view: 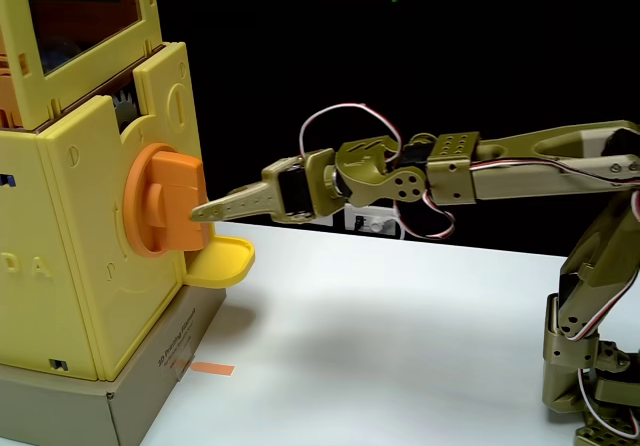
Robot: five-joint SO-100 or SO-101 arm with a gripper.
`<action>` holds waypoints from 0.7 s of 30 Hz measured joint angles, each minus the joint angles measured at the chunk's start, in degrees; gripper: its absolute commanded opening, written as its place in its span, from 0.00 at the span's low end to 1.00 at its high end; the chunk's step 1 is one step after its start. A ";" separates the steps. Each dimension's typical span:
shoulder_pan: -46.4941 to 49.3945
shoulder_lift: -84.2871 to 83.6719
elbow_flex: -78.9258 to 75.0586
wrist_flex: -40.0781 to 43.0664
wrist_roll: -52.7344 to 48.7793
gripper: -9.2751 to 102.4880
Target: Turn the button of vending machine.
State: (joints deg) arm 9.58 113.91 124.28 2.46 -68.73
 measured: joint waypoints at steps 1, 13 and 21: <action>0.00 -0.97 -0.53 -0.35 -0.35 0.53; -0.70 -7.73 -5.10 -3.69 -2.37 0.49; -1.14 -9.76 -5.71 -7.91 -2.20 0.40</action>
State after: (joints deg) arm 8.44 104.15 118.56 -5.45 -70.93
